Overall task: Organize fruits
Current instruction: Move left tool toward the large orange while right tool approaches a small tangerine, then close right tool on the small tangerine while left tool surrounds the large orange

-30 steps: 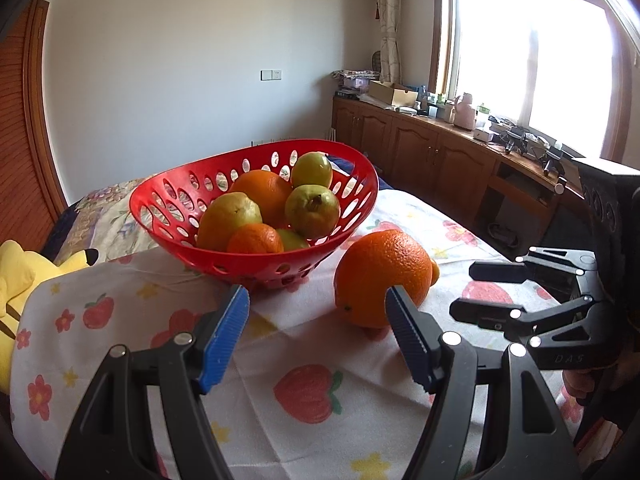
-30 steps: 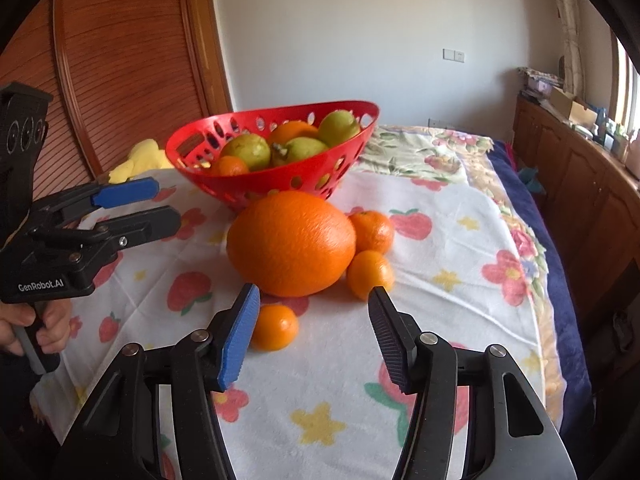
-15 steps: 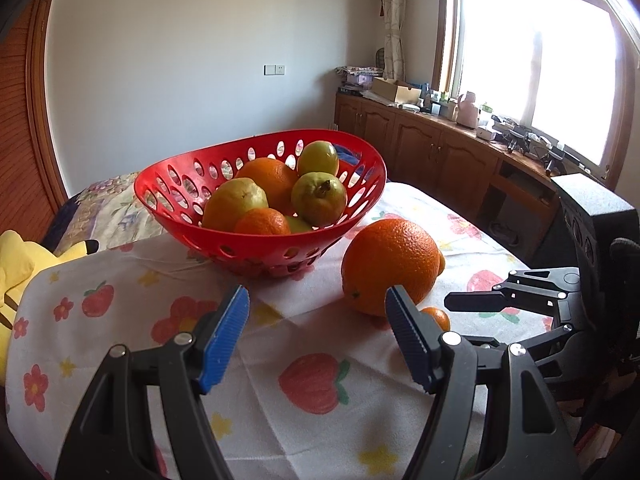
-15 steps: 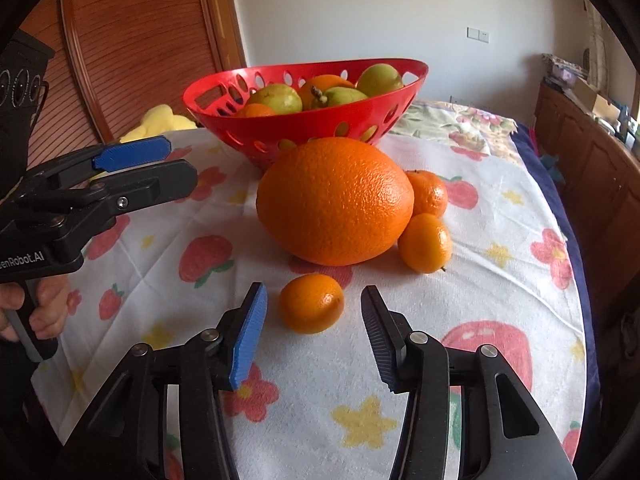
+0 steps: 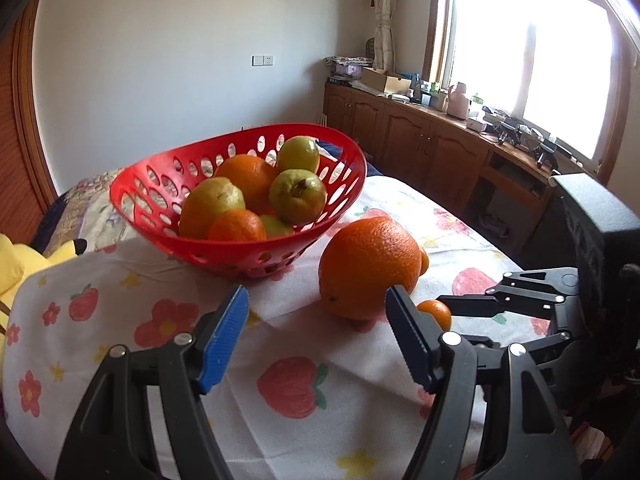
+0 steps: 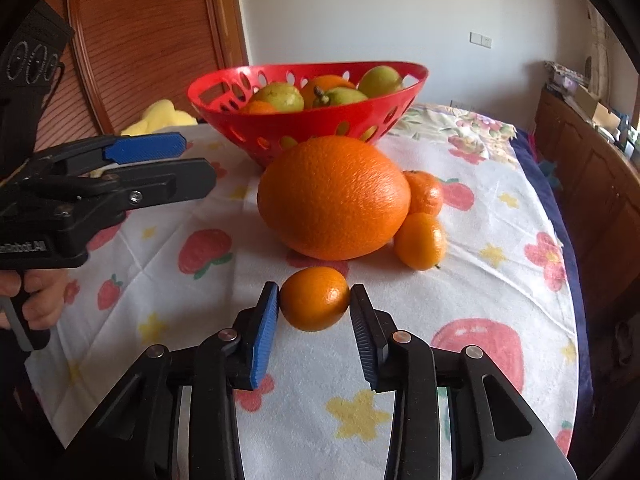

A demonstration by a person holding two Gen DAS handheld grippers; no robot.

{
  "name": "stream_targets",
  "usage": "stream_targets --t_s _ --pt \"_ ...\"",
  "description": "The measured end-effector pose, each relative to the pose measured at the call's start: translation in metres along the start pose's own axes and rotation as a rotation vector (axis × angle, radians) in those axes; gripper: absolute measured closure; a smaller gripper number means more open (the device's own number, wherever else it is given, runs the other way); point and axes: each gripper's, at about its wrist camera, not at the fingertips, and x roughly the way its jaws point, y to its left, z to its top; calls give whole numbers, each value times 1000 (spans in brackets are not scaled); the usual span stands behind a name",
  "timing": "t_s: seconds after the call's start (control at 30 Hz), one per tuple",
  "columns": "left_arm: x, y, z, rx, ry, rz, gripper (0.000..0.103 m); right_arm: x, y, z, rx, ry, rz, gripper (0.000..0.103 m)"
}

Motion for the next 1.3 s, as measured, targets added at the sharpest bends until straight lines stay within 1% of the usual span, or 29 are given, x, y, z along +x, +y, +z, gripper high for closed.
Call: stream_targets --t_s 0.27,0.43,0.57,0.67,0.83,0.9,1.0,1.1,1.3 --pt "12 -25 19 39 5 -10 32 -26 -25 -4 34 -54 -23 67" --pt "28 -35 24 15 30 -11 32 -35 -41 -7 54 -75 -28 67" --pt "38 -40 27 -1 42 -8 31 -39 -46 -10 59 -87 -27 67" --pt "46 -44 28 -1 53 0 31 -41 -50 -9 62 -93 -20 67" --pt "55 -44 25 0 77 38 31 -44 -52 -11 57 -99 -13 67" --pt "59 -43 24 -9 86 37 27 -44 -53 -11 55 -101 -12 67" --pt "61 -44 24 -18 87 40 24 -43 -55 -11 59 -101 -11 67" --pt "68 -46 24 -16 106 31 22 -43 -57 -11 65 -104 -6 67" --pt "78 -54 24 17 121 56 18 -43 -59 -10 66 -105 -6 67"
